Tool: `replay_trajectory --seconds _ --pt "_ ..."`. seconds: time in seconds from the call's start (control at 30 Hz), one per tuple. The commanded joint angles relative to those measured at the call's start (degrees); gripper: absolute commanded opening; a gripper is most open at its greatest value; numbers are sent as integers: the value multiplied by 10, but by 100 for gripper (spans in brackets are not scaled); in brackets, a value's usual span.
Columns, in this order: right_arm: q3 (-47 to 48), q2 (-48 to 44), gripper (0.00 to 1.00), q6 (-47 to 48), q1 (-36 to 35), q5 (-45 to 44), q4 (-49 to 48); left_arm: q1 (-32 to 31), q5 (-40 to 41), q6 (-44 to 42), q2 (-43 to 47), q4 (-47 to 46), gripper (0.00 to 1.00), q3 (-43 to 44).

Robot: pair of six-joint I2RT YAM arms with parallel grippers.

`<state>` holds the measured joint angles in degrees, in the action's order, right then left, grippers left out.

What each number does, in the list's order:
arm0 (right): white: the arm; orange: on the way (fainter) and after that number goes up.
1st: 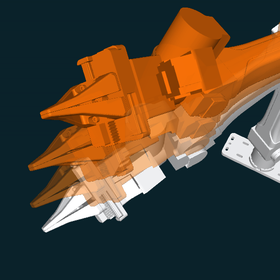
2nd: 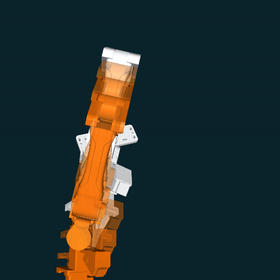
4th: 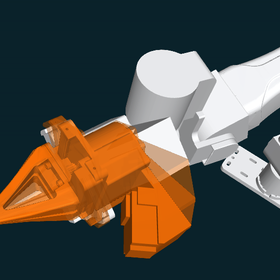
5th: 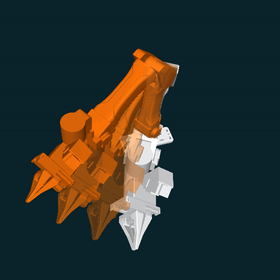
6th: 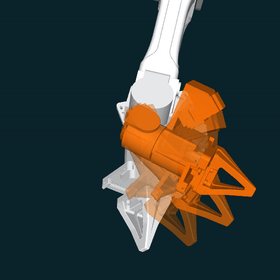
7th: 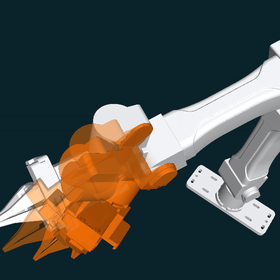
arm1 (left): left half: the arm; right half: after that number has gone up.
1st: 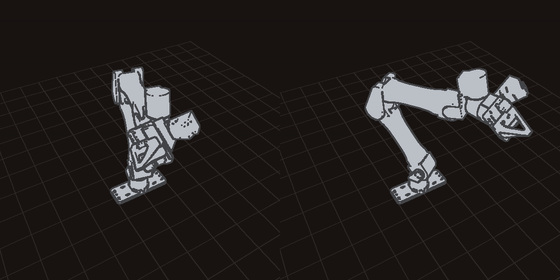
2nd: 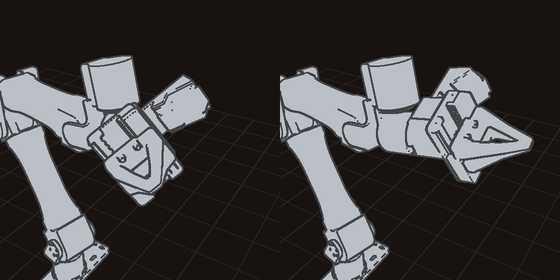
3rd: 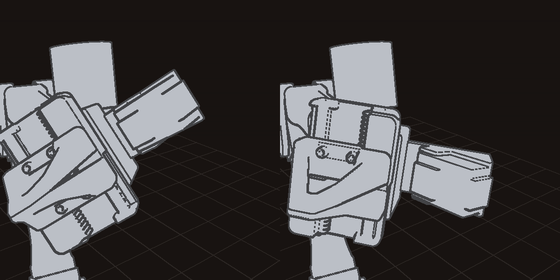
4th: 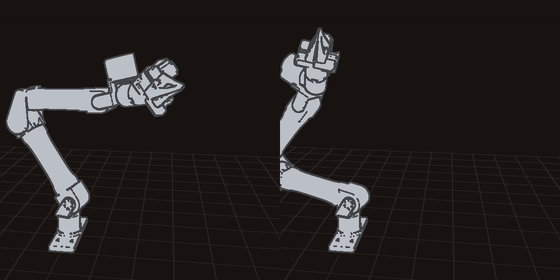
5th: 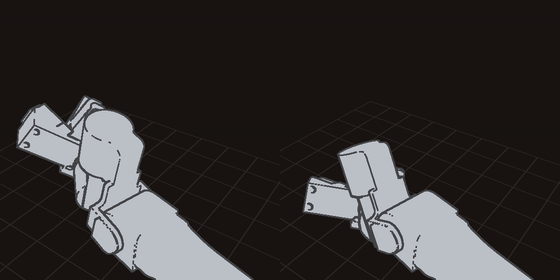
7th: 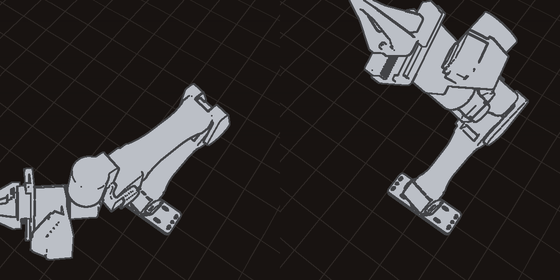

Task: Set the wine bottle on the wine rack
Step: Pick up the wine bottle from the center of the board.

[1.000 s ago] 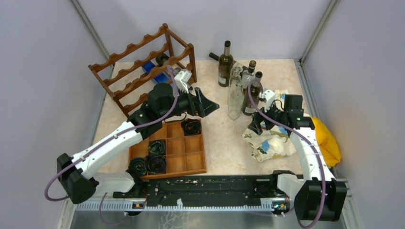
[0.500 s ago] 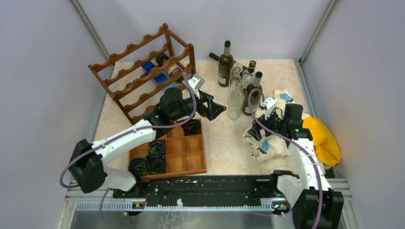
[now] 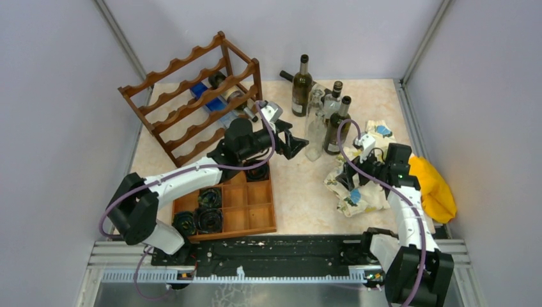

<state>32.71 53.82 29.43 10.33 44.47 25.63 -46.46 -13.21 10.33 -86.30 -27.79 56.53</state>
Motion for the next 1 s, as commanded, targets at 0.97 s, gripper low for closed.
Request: replay_trajectory --seconds 0.97 --pt "-5 14 90 26 11 20 -30 18 -56 -11 -203 -132 98 104"
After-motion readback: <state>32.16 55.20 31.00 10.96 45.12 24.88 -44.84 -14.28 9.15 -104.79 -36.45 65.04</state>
